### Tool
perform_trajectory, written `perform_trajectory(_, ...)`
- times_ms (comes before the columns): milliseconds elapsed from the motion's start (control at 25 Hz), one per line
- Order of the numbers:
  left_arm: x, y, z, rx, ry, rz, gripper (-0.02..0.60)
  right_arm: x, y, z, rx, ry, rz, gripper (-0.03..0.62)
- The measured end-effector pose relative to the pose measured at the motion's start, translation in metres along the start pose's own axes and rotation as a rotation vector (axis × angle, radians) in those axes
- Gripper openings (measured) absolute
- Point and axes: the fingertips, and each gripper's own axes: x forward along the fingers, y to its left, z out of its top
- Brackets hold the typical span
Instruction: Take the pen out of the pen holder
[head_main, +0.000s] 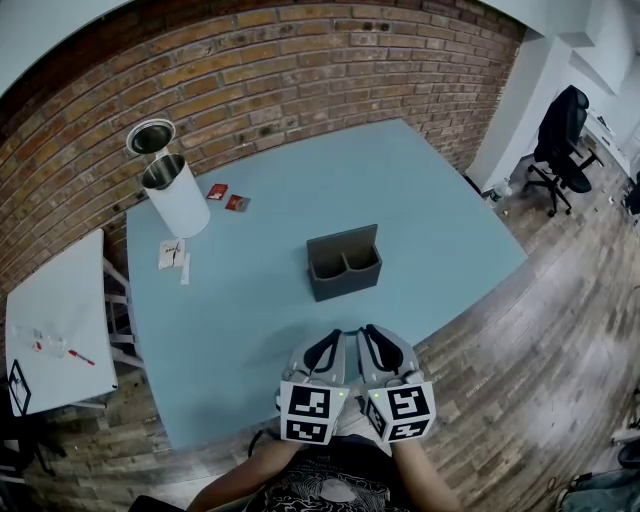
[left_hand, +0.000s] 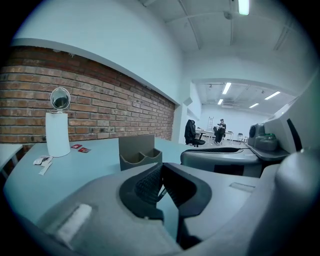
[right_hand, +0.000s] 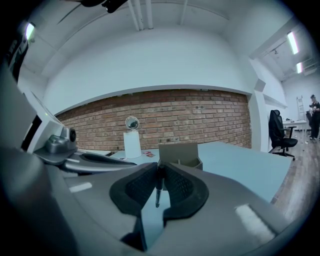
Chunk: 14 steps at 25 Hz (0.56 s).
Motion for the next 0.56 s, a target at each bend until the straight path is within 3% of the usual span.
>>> perform_trajectory(560, 0.0022, -0.0102, -0.0041, 0.004, 0.006, -0.024, 0.005, -0.0084, -0.007, -0.0056, -0.012, -0.009, -0.019, 0.051)
